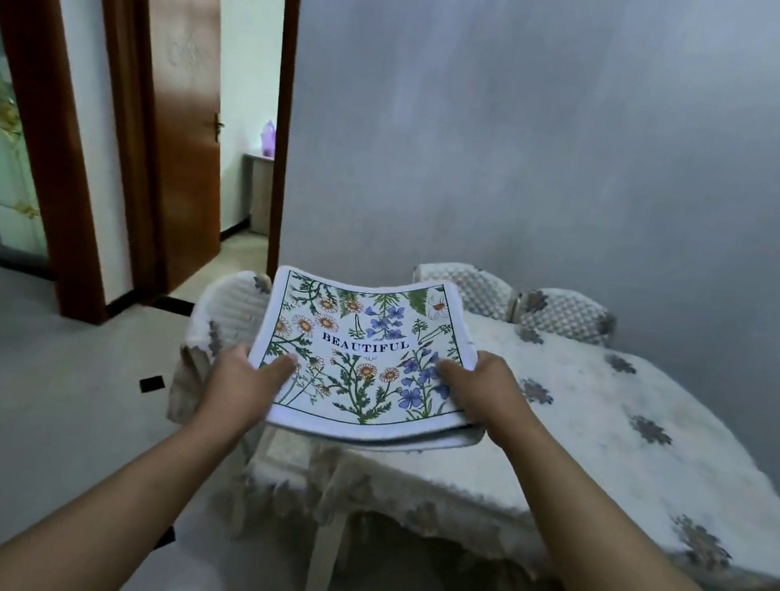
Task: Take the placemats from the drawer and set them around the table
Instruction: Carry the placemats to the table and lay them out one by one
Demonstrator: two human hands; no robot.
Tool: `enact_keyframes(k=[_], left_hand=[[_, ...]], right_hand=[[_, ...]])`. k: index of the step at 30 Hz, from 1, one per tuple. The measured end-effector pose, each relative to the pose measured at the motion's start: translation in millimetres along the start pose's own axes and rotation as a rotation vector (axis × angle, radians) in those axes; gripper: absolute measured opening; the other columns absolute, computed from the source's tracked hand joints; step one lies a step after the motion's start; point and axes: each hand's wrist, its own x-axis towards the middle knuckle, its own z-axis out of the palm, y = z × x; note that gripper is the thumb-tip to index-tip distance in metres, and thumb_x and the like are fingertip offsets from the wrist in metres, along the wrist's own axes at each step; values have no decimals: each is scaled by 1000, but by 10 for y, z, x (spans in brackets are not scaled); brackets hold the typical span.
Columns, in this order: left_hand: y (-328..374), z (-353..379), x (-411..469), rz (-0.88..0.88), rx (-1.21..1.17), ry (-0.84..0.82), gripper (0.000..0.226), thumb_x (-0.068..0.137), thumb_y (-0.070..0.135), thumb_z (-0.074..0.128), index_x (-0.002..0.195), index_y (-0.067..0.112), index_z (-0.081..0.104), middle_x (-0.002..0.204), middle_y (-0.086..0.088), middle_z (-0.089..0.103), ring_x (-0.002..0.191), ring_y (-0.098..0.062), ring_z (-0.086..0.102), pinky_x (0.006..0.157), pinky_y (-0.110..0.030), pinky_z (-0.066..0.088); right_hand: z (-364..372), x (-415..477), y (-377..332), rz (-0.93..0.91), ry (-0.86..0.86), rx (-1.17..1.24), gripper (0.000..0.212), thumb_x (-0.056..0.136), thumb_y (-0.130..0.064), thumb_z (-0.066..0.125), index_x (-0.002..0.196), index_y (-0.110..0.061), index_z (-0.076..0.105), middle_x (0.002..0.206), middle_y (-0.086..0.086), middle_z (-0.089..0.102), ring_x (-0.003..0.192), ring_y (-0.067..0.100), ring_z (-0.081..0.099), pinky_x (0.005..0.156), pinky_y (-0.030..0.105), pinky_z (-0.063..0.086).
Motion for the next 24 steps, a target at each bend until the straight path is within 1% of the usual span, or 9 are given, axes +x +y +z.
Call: enact_keyframes(k=[3, 5, 7, 11, 14, 16, 18, 20, 24], left_hand=[[105, 343, 523, 24, -22, -91, 27, 83, 35, 74, 96, 13, 64, 87, -6, 73, 75, -26, 71, 72, -43, 60], [214, 571, 814, 66, -41, -145, 27, 84, 32, 72, 98, 12, 64, 89, -7, 72, 77, -25, 70, 71, -39, 58], [317, 822, 1083, 94, -54, -183, 28, 84, 33, 73, 99, 11, 65, 88, -6, 72, 78, -25, 69, 73, -39, 58], [415, 1353, 1503, 116, -49, -260, 18, 83, 33, 72, 84, 20, 61, 83, -1, 70, 77, -22, 68, 72, -37, 57], [425, 1798, 1767, 120, -7, -305, 25, 79, 42, 71, 85, 22, 59, 85, -3, 70, 77, -22, 67, 74, -41, 57], [437, 2102, 1897, 112, -3, -317, 26, 81, 41, 70, 88, 18, 60, 85, -2, 69, 77, -21, 66, 71, -37, 55], [441, 2453, 2028, 116, 14, -329, 28, 83, 39, 69, 90, 14, 61, 84, -1, 67, 74, -17, 64, 62, -30, 48], [438, 2804, 2156, 114, 37, -338, 28, 84, 39, 68, 92, 13, 61, 83, 1, 65, 73, -14, 61, 59, -28, 43], [380, 3738, 2517, 115, 84, -336, 30, 84, 39, 67, 93, 11, 61, 85, -3, 66, 74, -18, 63, 61, -29, 47]], right_hand=[[-128, 363, 1, 39, 98, -11, 19, 87, -31, 65, 78, -14, 64, 59, -3, 66, 52, 15, 57, 53, 25, 41], [-226, 587, -8, 65, 160, -19, 20, 86, -33, 65, 81, -14, 64, 63, -1, 67, 58, 18, 59, 57, 28, 43], [-321, 812, 18, 94, 219, -13, 22, 85, -35, 66, 84, -13, 67, 69, 1, 71, 65, 21, 64, 63, 31, 48], [-550, 1174, 148, 125, 300, -5, 18, 85, -31, 66, 81, -13, 67, 72, 3, 71, 66, 22, 64, 63, 30, 48], [-744, 1481, 318, 161, 325, -12, 15, 86, -29, 65, 79, -15, 65, 70, 2, 69, 63, 22, 63, 61, 30, 47], [-866, 1705, 469, 173, 338, -20, 14, 86, -28, 65, 80, -15, 66, 70, 1, 70, 64, 23, 65, 64, 33, 51], [-1007, 1983, 669, 180, 356, -34, 16, 85, -29, 66, 84, -14, 68, 72, 2, 72, 70, 26, 69, 70, 37, 55], [-1151, 2281, 881, 186, 357, -48, 17, 85, -30, 66, 87, -13, 68, 74, 2, 71, 74, 26, 69, 74, 39, 55], [-1546, 3108, 1467, 185, 343, -48, 23, 84, -34, 67, 92, -12, 69, 81, 6, 73, 76, 26, 69, 76, 40, 56]])
